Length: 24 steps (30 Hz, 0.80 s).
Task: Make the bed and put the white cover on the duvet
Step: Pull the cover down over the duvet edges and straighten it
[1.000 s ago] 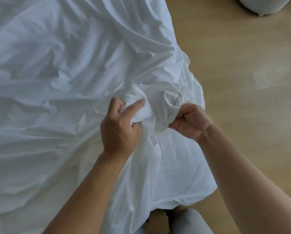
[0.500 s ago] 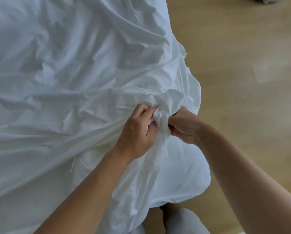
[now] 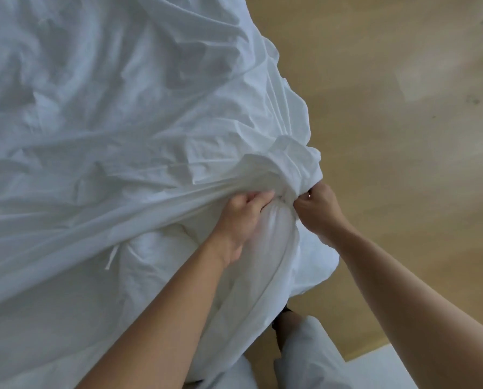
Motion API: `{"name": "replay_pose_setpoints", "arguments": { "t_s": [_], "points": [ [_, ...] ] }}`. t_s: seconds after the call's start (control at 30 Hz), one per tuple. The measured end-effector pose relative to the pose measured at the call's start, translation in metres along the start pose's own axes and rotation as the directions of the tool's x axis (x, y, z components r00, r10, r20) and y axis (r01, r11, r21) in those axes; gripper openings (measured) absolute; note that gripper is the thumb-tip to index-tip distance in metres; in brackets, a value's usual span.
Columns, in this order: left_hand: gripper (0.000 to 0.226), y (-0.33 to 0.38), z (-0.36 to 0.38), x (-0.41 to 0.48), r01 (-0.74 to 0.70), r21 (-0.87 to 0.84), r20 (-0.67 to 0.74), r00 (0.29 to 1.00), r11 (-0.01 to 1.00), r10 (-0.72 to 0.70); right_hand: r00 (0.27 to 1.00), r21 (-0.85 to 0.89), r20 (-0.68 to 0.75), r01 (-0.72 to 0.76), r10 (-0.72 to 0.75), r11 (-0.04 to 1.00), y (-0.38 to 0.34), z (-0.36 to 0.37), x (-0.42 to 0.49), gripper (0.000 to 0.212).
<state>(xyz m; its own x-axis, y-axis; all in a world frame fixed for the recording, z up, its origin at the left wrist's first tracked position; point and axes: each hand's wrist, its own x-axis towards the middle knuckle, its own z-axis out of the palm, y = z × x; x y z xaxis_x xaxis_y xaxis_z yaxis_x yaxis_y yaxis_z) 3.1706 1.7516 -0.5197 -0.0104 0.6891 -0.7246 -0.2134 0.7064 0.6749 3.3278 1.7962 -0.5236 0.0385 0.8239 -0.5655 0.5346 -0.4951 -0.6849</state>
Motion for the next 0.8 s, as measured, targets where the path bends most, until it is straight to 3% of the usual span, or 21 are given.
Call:
{"name": "replay_pose_setpoints", "arguments": {
  "t_s": [0.1,0.17,0.27,0.37,0.47,0.57,0.67,0.73,0.8],
  "points": [
    [0.039,-0.01,0.014,-0.004,0.168,-0.252,0.016,0.985,0.953,-0.169,0.998,0.075,-0.058,0.024,-0.02,0.997,0.026,-0.003,-0.011,0.019],
    [0.054,-0.011,0.024,-0.004,0.216,-0.332,0.02,0.975,0.918,-0.222,0.998,0.145,-0.059,0.006,0.003,0.989,0.042,-0.003,-0.014,0.024],
    [0.068,-0.002,0.035,0.001,0.102,-0.53,-0.05,0.987,0.842,-0.151,0.994,0.223,-0.089,-0.038,0.059,0.974,0.057,-0.003,-0.011,0.021],
    [0.044,0.018,0.04,-0.001,-0.033,-0.598,-0.113,0.993,0.801,-0.043,0.978,0.368,-0.136,-0.096,0.155,0.925,0.066,-0.004,-0.006,0.012],
    [0.03,0.013,0.037,-0.006,-0.119,-0.564,-0.241,0.97,0.817,-0.026,0.954,0.52,-0.111,-0.182,0.277,0.835,0.073,-0.012,0.004,0.018],
    [0.018,-0.007,0.028,-0.024,-0.131,-0.578,-0.399,0.907,0.806,-0.138,0.938,0.54,-0.06,-0.256,0.34,0.802,0.079,-0.026,0.014,0.016],
    [0.015,-0.03,0.034,-0.057,-0.101,-0.642,-0.396,0.893,0.76,-0.216,0.941,0.508,-0.051,-0.265,0.336,0.819,0.079,-0.028,0.017,0.018],
    [0.031,-0.054,0.053,-0.088,0.032,-0.614,-0.306,0.911,0.788,-0.275,0.941,0.476,-0.083,-0.253,0.329,0.842,0.077,-0.024,0.017,0.026],
    [0.065,-0.079,0.078,-0.111,0.348,-0.508,-0.044,0.903,0.788,-0.427,0.948,0.414,-0.106,-0.232,0.3,0.88,0.078,-0.022,0.018,0.026]
  ]
}}
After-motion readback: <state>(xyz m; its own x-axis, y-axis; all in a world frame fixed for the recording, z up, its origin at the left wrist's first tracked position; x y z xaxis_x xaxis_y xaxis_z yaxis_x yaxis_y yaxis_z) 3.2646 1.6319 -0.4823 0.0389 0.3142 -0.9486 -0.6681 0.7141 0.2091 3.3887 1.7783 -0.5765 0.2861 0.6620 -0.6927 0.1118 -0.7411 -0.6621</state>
